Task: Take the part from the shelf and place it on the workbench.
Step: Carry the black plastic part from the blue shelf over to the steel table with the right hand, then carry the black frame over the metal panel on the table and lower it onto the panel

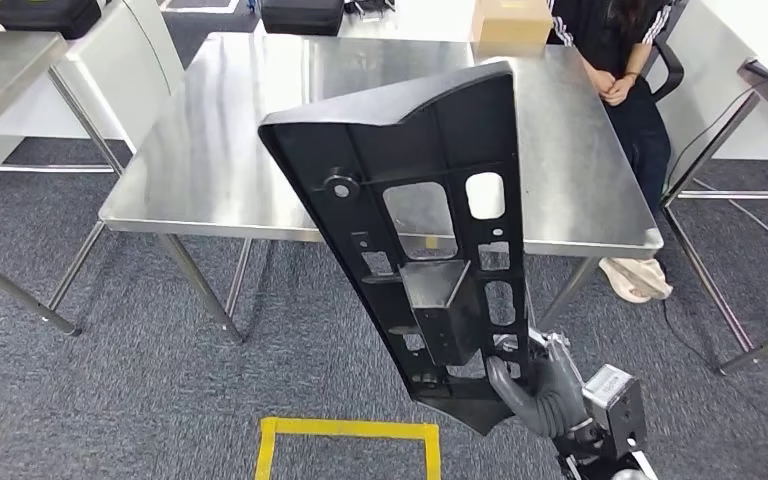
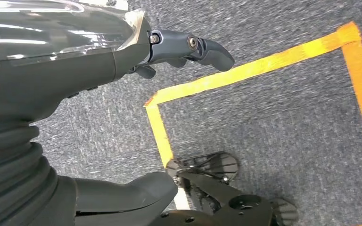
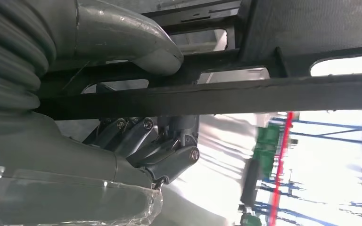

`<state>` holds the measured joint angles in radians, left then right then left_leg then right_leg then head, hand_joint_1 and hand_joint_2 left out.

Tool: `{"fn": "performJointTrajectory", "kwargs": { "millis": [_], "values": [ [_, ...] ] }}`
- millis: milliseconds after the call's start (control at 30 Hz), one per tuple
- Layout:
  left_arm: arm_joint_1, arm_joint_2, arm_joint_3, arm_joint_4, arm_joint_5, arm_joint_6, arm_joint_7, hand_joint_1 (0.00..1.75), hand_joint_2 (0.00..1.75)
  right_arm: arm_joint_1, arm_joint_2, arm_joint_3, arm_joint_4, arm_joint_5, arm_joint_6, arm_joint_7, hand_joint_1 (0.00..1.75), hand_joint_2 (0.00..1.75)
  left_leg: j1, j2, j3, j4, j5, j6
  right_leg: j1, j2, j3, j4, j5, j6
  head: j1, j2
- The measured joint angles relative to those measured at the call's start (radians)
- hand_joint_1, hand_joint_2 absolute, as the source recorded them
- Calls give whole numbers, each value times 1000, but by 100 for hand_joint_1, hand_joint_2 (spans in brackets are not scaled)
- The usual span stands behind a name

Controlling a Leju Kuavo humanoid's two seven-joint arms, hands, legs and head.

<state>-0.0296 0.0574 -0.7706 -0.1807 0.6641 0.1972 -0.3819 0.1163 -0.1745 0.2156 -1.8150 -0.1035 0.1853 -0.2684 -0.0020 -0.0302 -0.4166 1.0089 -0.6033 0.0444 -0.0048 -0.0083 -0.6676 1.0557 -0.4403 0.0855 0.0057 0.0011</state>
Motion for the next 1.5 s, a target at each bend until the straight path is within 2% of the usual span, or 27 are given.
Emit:
{"fn": "performJointTrajectory", "kwargs": {
  "millis": [33,100,167,200,233,300,333,367,467,500,567,633,700,767,833,867,900,967,1000,1033,1167,1200,1300,1333,1367,1433,1500],
  "values": [
    [-2,0,0,0,0,0,-1,0,175,-2,0,1,0,-1,-1,-1,175,175,0,1,15,8,-4,-6,3,-1,18,-8,16,-20,-1,0],
    [-10,-1,0,-1,0,0,-2,0,175,-9,0,2,-1,-1,-3,-1,175,175,1,9,-4,85,31,-15,-3,3,56,-17,-1,-64,-3,0],
    [-16,-3,0,-1,0,0,-4,0,175,-14,0,2,-2,-2,-4,-2,175,175,3,18,-90,224,69,-22,-10,3,101,-36,-22,-88,-7,0],
    [-16,-5,0,-2,0,0,-4,0,175,-14,0,2,-2,-2,-4,-2,175,175,6,21,-137,280,56,-27,-10,4,123,-46,-33,-95,-8,0],
    [-15,-5,0,-2,0,0,-4,0,175,-14,0,3,-2,-2,-4,-1,175,175,9,22,-179,311,19,-32,-12,6,141,-55,-45,-97,-9,0],
    [-11,-5,0,-2,0,0,-4,0,175,-13,0,6,-2,-1,-4,-1,175,175,16,23,-241,309,-69,-43,-17,12,175,-64,-73,-93,-9,0],
    [-9,-4,0,-1,0,0,-4,0,175,-13,0,6,-2,-1,-4,-1,175,175,19,23,-257,280,-85,-48,-21,15,192,-65,-88,-90,-9,0],
    [-8,-4,0,-1,0,0,-4,0,175,-13,0,7,-2,-1,-4,-1,175,175,22,25,-261,233,-70,-54,-27,17,212,-65,-104,-84,-9,0],
    [-8,-6,0,-1,3,0,-4,0,175,-13,1,8,-2,-1,-4,-1,175,175,33,51,-237,86,72,-69,-31,18,264,-67,-154,-63,-17,0],
    [-10,-7,0,-1,4,1,-5,0,175,-14,1,8,-4,0,-4,-1,175,175,33,59,-231,70,94,-66,-28,17,279,-70,-166,-54,-19,0],
    [-15,-9,0,-2,5,6,-9,0,175,-18,1,10,-13,1,-4,0,175,175,30,60,-220,73,104,-45,-22,15,295,-58,-167,-32,-21,0],
    [-18,-11,0,-2,5,21,-16,0,175,-22,1,13,-20,2,-5,1,175,175,29,52,-200,67,128,-21,-21,12,279,5,-154,-20,-18,0],
    [-18,-11,0,-2,5,38,-19,0,175,-20,1,15,-21,3,-10,2,175,175,26,47,-185,59,129,-6,-21,11,204,120,-167,-23,-13,0],
    [-16,-10,0,-2,4,47,-21,0,175,-13,0,17,-21,4,-16,3,175,175,20,38,-172,46,121,3,-17,11,108,215,-227,-37,-11,0],
    [-11,-10,0,-2,3,53,-21,0,175,-7,-1,17,-21,6,-20,4,175,175,13,29,-149,35,107,9,-11,11,50,217,-282,-50,-11,0],
    [-9,-11,0,-2,3,54,-20,0,175,-4,-1,17,-21,9,-21,5,175,175,9,26,-134,32,98,10,-7,11,38,180,-277,-49,-11,0],
    [-8,-12,0,-1,3,55,-19,0,175,-3,-1,17,-21,12,-22,6,175,175,6,23,-122,29,87,11,-2,10,35,125,-238,-44,-10,0],
    [-6,-15,0,-1,3,55,-15,0,175,1,0,17,-21,22,-26,9,175,175,2,18,-101,29,66,9,11,8,34,28,-116,-41,-14,0],
    [-5,-18,0,-1,3,55,-13,0,175,2,0,17,-22,30,-29,10,175,175,2,17,-97,26,57,5,18,7,37,1,-71,-46,-14,0],
    [-5,-19,0,0,2,55,-12,0,175,2,0,17,-23,39,-33,10,175,175,1,16,-90,28,54,0,22,8,38,-12,-47,-57,-15,0],
    [-3,-19,0,0,0,56,-12,0,175,-16,1,19,-27,77,-46,13,175,175,-1,22,-79,69,31,-21,1,12,100,-51,-18,-91,-14,0],
    [-5,-19,0,0,-1,56,-11,0,175,-25,2,19,-27,89,-51,13,175,175,1,23,-102,109,8,-26,-4,13,111,-55,-20,-95,-16,0],
    [-8,-19,-1,0,-11,56,-3,0,175,-66,4,27,-19,138,-70,18,175,175,12,23,-215,249,-47,-45,-4,17,119,-55,-33,-101,-18,0],
    [-8,-19,-2,0,-15,56,1,0,175,-86,4,34,-11,150,-72,22,175,175,16,24,-238,254,-35,-51,-5,21,124,-55,-39,-99,-18,0],
    [-9,-18,-2,0,-19,56,5,0,175,-107,4,42,-1,158,-73,26,175,175,20,25,-244,226,1,-55,-6,24,132,-55,-45,-95,-19,0],
    [-12,-16,-4,0,-24,54,10,0,175,-152,5,60,22,165,-72,35,175,175,25,27,-223,111,102,-58,-8,28,152,-54,-60,-86,-18,0],
    [-18,-15,-6,-1,-26,54,16,0,175,-190,7,74,41,170,-71,41,175,175,21,27,-206,34,147,-48,-6,28,158,-53,-71,-75,-19,0]
  ]
}}
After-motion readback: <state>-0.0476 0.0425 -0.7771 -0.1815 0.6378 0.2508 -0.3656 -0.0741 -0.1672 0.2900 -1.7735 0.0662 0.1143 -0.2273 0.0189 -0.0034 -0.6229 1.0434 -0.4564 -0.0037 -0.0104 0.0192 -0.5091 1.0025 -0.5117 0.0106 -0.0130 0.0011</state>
